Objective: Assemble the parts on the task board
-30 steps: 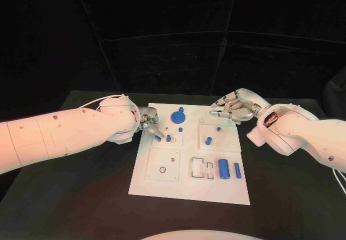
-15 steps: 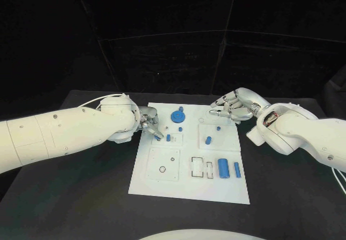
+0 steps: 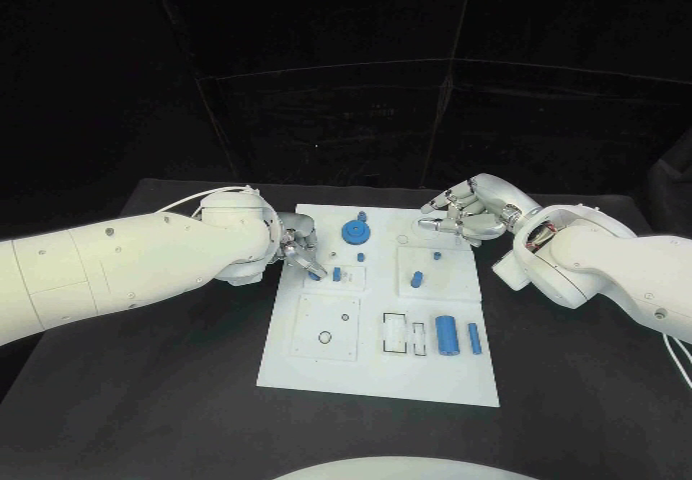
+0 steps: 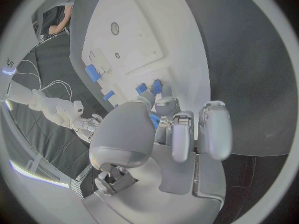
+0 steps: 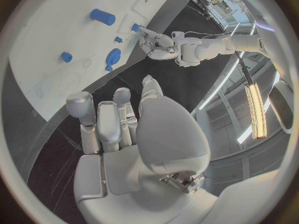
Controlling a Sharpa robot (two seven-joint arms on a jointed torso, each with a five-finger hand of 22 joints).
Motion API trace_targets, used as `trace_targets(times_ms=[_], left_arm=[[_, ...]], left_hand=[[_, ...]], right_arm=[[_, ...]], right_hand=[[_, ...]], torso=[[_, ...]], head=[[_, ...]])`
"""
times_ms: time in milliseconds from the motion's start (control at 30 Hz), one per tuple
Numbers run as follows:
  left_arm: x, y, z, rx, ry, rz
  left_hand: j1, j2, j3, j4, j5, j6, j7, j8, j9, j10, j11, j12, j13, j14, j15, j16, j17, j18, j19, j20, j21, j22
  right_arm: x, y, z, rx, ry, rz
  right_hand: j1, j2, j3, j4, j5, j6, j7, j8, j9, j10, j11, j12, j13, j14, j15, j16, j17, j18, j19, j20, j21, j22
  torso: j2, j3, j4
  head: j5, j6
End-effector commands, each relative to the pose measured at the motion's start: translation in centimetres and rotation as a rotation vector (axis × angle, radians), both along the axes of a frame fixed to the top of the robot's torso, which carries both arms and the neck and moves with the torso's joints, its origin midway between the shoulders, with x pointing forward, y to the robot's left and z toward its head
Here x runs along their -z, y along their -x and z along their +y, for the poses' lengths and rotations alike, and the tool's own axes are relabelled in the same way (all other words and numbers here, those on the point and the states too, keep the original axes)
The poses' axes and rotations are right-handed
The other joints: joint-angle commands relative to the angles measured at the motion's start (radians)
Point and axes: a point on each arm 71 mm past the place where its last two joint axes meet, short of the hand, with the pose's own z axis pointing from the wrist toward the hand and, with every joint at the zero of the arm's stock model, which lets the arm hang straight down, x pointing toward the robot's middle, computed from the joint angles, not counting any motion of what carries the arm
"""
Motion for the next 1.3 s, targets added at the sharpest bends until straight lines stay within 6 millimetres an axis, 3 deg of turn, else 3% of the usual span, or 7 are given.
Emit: trace_targets(times_ms=[33,467,600,867,1300], left_arm=[[0.27,0.17,-0.04,0.017,-0.018,0.017],[0.25,0.06,-0.12,0.008,-0.013,0.013],[0.27,-0.05,-0.1,-0.006,0.001,0.018],[0.28,-0.25,-0.03,-0.032,0.015,0.022],[0.28,-0.41,0.02,-0.045,0.016,0.019]], left_hand=[[0.009,-0.005,0.056,-0.063,0.004,0.002,-0.005,0.003,0.001,0.007,-0.003,0.006,0.001,0.102,-0.007,0.003,0.263,-0.005,0.015,-0.006,0.006,0.009],[0.004,-0.003,0.056,-0.061,0.004,0.004,-0.005,0.002,0.0,0.006,-0.003,0.003,-0.003,0.102,-0.007,0.003,0.263,-0.005,0.014,-0.005,0.005,0.008],[-0.023,-0.001,0.046,-0.045,0.003,0.005,-0.002,-0.003,-0.002,0.006,0.0,-0.003,-0.01,0.102,-0.005,0.003,0.263,-0.005,0.013,-0.005,0.002,0.005],[-0.096,-0.039,-0.006,-0.008,0.004,0.014,0.001,-0.01,-0.004,0.006,0.004,-0.009,-0.017,0.102,-0.002,0.003,0.263,-0.003,0.011,-0.002,-0.003,0.0],[-0.127,-0.048,-0.034,0.013,0.004,0.02,0.001,-0.014,-0.005,0.008,0.003,-0.009,-0.018,0.102,-0.003,0.003,0.263,-0.003,0.011,-0.001,-0.004,0.0]], right_arm=[[-0.15,0.01,0.14,-0.009,-0.006,-0.006],[-0.15,0.0,0.19,-0.009,-0.006,-0.008],[-0.15,-0.01,0.19,-0.008,-0.006,-0.007],[-0.15,0.0,0.19,-0.009,-0.006,-0.007],[-0.17,0.02,0.16,-0.008,-0.006,-0.007]], right_hand=[[-0.003,0.009,-0.005,0.0,0.005,-0.007,0.002,0.004,0.0,-0.003,0.002,0.005,0.001,0.011,-0.004,-0.004,-0.001,0.017,-0.006,-0.002,-0.006,-0.001],[-0.003,0.009,-0.005,0.0,0.005,-0.007,0.002,0.004,0.0,-0.003,0.002,0.005,0.001,0.011,-0.004,-0.004,-0.001,0.017,-0.006,-0.002,-0.006,-0.001],[-0.004,0.01,-0.007,0.0,0.005,-0.007,0.002,0.005,0.0,-0.004,0.001,0.005,0.0,0.011,-0.004,-0.005,-0.001,0.017,-0.005,-0.002,-0.006,-0.001],[-0.005,0.011,-0.008,0.0,0.005,-0.007,0.002,0.006,0.0,-0.004,0.001,0.006,0.0,0.012,-0.005,-0.005,0.0,0.017,-0.005,-0.002,-0.007,-0.001],[-0.005,0.011,-0.008,0.0,0.005,-0.007,0.002,0.006,0.0,-0.004,0.001,0.006,0.0,0.012,-0.005,-0.005,0.0,0.017,-0.005,-0.002,-0.007,-0.001]], torso=[[0.0,0.0,0.0002],[0.0,0.0001,0.0002],[0.0,0.0001,0.0005],[0.0,0.0005,0.0001],[0.0,0.0005,0.0002]], head=[[0.0,0.0],[-0.001,-0.002],[-0.002,-0.002],[-0.002,-0.003],[-0.003,-0.003]])
